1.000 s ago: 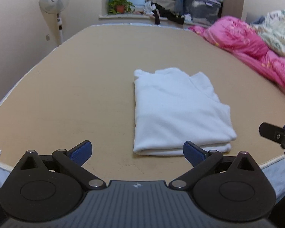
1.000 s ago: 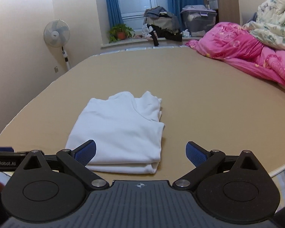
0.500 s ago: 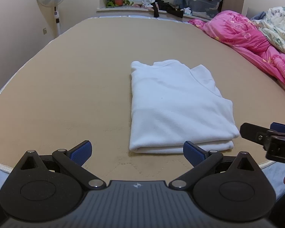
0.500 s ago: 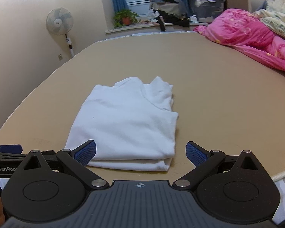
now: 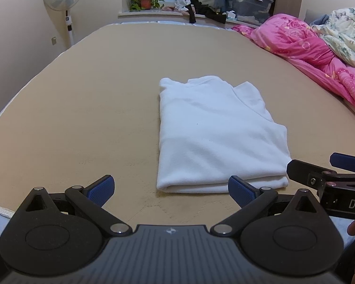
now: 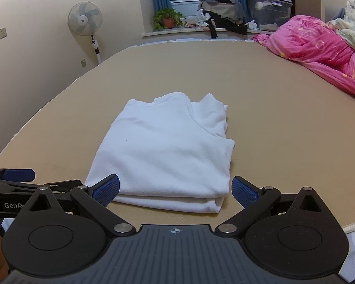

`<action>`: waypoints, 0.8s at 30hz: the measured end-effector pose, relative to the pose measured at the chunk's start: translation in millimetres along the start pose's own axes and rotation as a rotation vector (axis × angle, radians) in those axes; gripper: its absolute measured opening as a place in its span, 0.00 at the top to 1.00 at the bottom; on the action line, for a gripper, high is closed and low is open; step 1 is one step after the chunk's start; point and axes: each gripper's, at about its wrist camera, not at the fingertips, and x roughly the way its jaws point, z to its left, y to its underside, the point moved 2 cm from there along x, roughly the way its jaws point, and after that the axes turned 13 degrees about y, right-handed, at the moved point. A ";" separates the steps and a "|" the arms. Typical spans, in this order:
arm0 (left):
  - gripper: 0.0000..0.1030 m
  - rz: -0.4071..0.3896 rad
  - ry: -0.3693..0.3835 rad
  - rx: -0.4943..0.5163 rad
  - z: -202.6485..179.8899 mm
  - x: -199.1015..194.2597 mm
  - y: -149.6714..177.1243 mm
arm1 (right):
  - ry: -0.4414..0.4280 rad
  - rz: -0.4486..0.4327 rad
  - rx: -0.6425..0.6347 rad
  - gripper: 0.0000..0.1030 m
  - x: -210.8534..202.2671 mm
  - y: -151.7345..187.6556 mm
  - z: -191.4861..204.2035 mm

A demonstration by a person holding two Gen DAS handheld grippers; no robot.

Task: Fold small clothes

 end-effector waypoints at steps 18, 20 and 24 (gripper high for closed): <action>0.01 -0.013 0.008 0.007 0.2 -3.9 -1.6 | 0.000 -0.008 -0.028 0.03 -4.0 0.8 5.5; 0.01 -0.013 0.009 0.007 0.1 -3.9 -1.6 | 0.000 -0.009 -0.028 0.03 -4.4 0.8 5.3; 0.01 -0.014 0.008 0.010 0.2 -3.9 -1.8 | -0.001 -0.009 -0.029 0.03 -4.5 0.9 5.4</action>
